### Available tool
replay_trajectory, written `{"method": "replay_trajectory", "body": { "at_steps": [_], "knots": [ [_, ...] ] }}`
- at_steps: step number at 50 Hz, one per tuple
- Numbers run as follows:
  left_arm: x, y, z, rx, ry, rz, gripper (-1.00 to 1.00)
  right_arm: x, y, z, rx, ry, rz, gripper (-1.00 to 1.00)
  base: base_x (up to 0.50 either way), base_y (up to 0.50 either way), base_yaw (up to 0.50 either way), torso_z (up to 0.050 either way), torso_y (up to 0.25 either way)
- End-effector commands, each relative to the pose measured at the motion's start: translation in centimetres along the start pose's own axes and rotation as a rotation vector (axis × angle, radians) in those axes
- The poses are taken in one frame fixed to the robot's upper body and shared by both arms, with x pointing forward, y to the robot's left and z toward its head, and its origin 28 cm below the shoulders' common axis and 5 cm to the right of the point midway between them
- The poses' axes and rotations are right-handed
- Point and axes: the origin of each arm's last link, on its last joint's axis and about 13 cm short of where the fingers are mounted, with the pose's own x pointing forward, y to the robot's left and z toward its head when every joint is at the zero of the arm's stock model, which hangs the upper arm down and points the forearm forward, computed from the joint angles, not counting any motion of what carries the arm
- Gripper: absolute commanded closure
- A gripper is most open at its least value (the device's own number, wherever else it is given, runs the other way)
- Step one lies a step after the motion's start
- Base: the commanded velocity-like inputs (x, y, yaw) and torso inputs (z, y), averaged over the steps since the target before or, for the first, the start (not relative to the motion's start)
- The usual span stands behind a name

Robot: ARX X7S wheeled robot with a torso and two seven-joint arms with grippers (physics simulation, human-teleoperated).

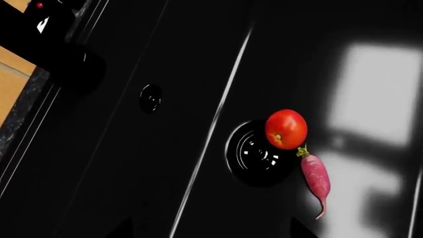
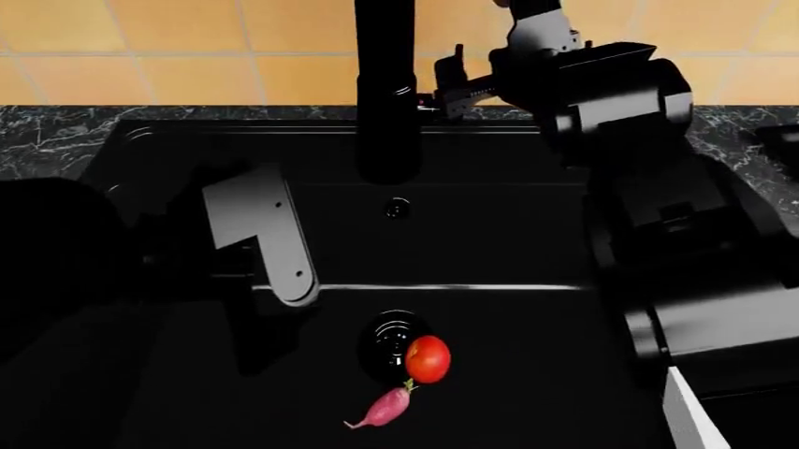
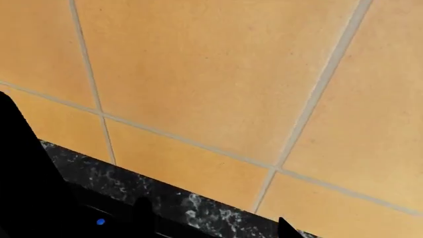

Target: Pick up the fruits and vegetables and place them in the sink. Turn on the sink faucet to wash them. Then turn the sink off and put them in the tray.

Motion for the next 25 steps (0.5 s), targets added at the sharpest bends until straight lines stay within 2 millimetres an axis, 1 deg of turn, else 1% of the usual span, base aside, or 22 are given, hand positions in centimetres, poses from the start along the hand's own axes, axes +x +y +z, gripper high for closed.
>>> {"method": "replay_trajectory", "body": {
  "at_steps": [1, 19, 25],
  "knots": [
    [0.0, -0.1, -0.2, -0.002, -0.001, -0.002, -1.0, -0.1, -0.1, -0.4, 0.062, 0.026, -0.052, -1.0, 0.0, 0.0, 0.0, 0.0, 0.0],
    [0.3, -0.1, -0.4, -0.006, 0.002, -0.006, -1.0, -0.3, -0.9, -0.5, 0.149, 0.0, -0.141, -1.0, 0.0, 0.0, 0.0, 0.0, 0.0],
    [0.4, -0.1, -0.4, -0.004, 0.002, -0.01, -1.0, -0.3, -1.1, -0.4, 0.153, -0.005, -0.174, -1.0, 0.0, 0.0, 0.0, 0.0, 0.0]
  ]
}}
